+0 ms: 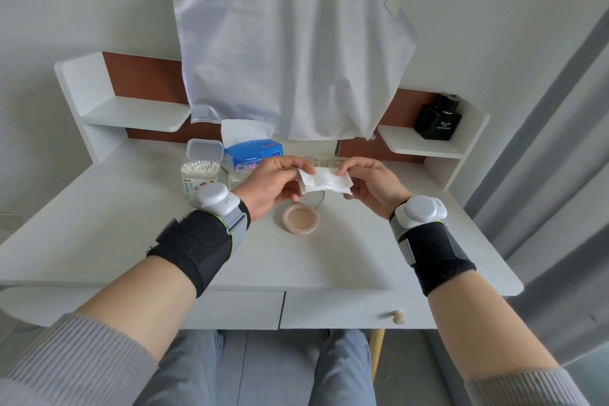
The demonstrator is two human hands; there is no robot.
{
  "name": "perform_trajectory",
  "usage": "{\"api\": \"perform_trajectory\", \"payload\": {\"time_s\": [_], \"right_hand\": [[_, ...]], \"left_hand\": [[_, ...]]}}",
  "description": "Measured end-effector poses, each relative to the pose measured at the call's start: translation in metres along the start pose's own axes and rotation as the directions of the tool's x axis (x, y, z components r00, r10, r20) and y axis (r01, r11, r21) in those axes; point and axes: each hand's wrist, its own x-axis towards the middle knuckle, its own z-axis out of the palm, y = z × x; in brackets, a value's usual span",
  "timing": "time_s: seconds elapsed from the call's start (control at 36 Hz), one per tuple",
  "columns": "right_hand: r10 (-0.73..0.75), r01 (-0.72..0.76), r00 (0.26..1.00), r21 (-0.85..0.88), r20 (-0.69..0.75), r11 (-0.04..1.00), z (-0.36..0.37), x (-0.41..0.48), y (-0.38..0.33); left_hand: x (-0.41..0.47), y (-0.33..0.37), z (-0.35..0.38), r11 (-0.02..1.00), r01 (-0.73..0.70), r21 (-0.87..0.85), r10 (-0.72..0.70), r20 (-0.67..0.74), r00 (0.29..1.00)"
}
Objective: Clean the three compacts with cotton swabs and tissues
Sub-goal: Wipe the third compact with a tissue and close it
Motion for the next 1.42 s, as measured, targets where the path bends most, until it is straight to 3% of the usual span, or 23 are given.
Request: {"api": "perform_trajectory", "payload": {"time_s": [0.22, 0.47, 0.69, 0.78, 0.89, 0.94, 1.03, 1.14, 1.25, 1.42], "right_hand": [[0.024, -0.024, 0.999, 0.017, 0.022, 1.000, -0.001, 0.004, 0.002], [0.067, -0.067, 0.998, -0.088, -0.009, 0.994, 0.001, 0.007, -0.007], [0.225, -0.145, 0.955, -0.354, 0.195, 0.924, 0.021, 0.007, -0.009], [0.272, -0.160, 0.927, -0.382, 0.259, 0.910, 0.023, 0.003, -0.010], [0.247, -0.153, 0.943, -0.372, 0.223, 0.916, 0.023, 0.003, -0.007], [0.192, -0.127, 0.970, -0.354, 0.152, 0.926, 0.023, 0.004, -0.005], [0.114, -0.096, 0.993, -0.315, 0.039, 0.944, 0.023, 0.006, -0.003], [0.051, -0.056, 0.998, -0.291, -0.024, 0.955, 0.026, 0.006, -0.001], [0.053, -0.059, 0.998, -0.267, -0.031, 0.962, 0.028, 0.006, 0.003], [0.076, -0.066, 0.996, -0.185, 0.050, 0.981, 0.022, 0.005, 0.009]], "left_hand": [[0.003, -0.002, -0.005, 0.999, -0.015, -0.053, 0.017, 0.046, 0.999], [0.001, 0.006, -0.010, 0.998, 0.024, 0.060, -0.031, 0.121, 0.992], [0.000, 0.008, -0.010, 0.983, 0.036, 0.178, -0.075, 0.219, 0.973], [-0.003, 0.009, -0.011, 0.978, 0.040, 0.206, -0.090, 0.238, 0.967], [0.000, 0.007, -0.011, 0.982, 0.046, 0.184, -0.066, 0.102, 0.993], [0.004, 0.004, -0.013, 0.995, 0.091, 0.045, -0.092, 0.021, 0.996], [0.004, -0.001, -0.014, 0.974, 0.198, -0.114, -0.194, 0.046, 0.980], [0.000, -0.008, -0.005, 0.985, 0.173, 0.004, -0.173, 0.069, 0.983], [0.002, -0.013, -0.002, 0.987, 0.130, 0.095, -0.124, -0.062, 0.990], [0.000, -0.015, -0.006, 0.993, 0.055, 0.106, -0.050, -0.051, 0.997]]}}
